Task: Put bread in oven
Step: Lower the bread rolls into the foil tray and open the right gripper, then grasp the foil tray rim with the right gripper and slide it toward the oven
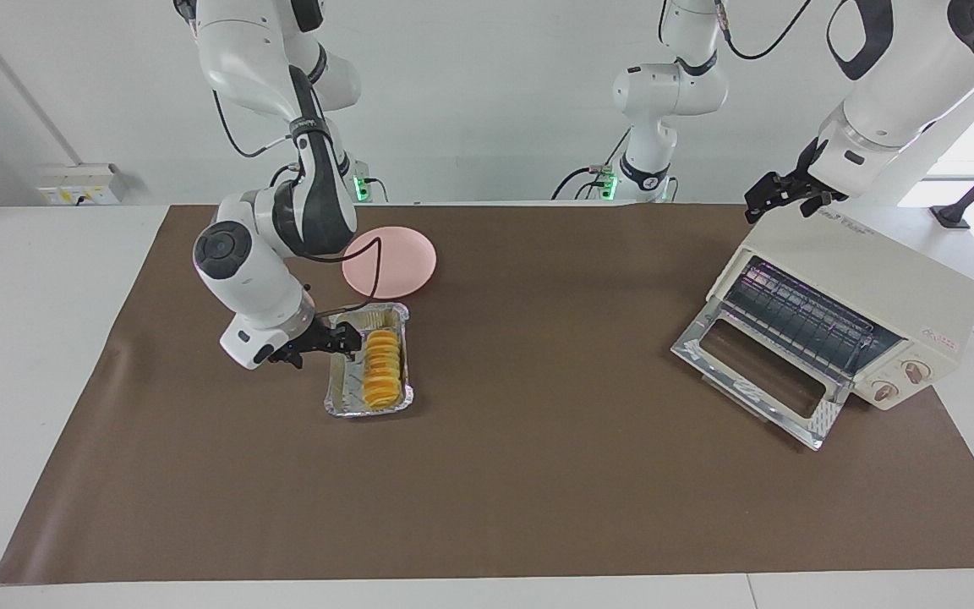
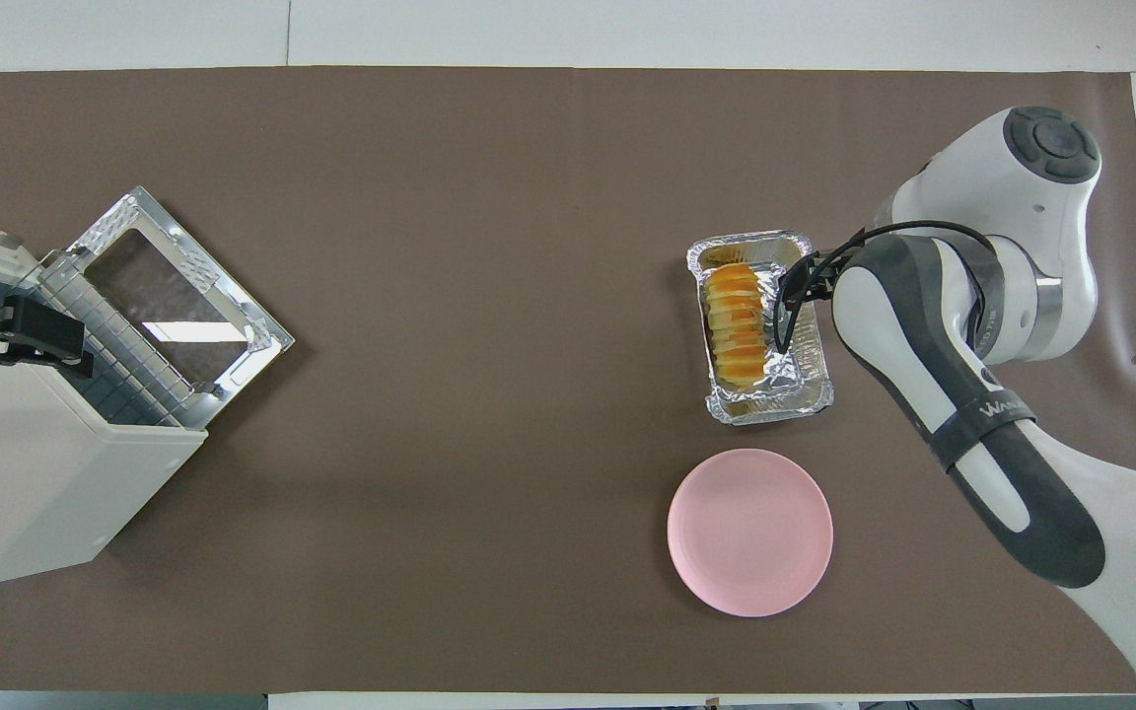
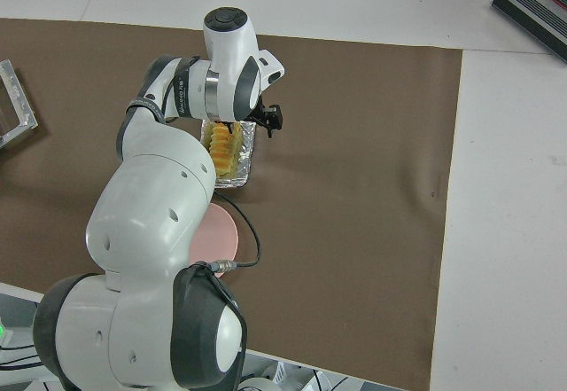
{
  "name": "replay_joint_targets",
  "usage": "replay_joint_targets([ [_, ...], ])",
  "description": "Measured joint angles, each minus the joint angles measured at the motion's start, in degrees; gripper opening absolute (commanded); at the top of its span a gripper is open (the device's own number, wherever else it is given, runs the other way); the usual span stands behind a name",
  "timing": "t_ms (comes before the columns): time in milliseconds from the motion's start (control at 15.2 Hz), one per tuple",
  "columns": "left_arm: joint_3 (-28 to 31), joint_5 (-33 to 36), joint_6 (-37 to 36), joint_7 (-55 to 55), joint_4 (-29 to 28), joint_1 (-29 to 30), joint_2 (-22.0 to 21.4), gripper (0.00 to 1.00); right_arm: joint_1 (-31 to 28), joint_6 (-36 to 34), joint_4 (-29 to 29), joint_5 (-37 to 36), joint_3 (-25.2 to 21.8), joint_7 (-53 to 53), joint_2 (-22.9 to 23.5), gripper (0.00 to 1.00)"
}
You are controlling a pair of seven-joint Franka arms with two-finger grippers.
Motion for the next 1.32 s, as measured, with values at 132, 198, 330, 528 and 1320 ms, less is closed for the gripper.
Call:
replay_joint_targets([
  [132,0.00,0.00,0.00,0.00,0.00,0.00,0.00,1.00,-0.05,1.97,-3.84,0.00,0.01,0.00,-0.51,0.64],
  [198,0.00,0.00,0.00,0.00,0.00,0.00,0.00,1.00,-0.05,2.38,-4.97,0.03,0.01,0.00,-0.70,0.47],
  [330,0.00,0.00,0.00,0.00,0.00,0.00,0.00,1.00,-0.16,2.71,-6.09,0.59,-0.02,0.02,-1.11,0.08],
  [528,0.00,0.00,0.00,0.00,0.00,0.00,0.00,1.00,-0.35,2.73,-6.68,2.30,-0.04,0.04,-1.50,0.00],
  [1320,0.00,0.00,0.00,0.00,0.00,0.00,0.00,1.00,3.57,-0.94,2.90,3.17,1.40,6.79,-2.43,0.00],
])
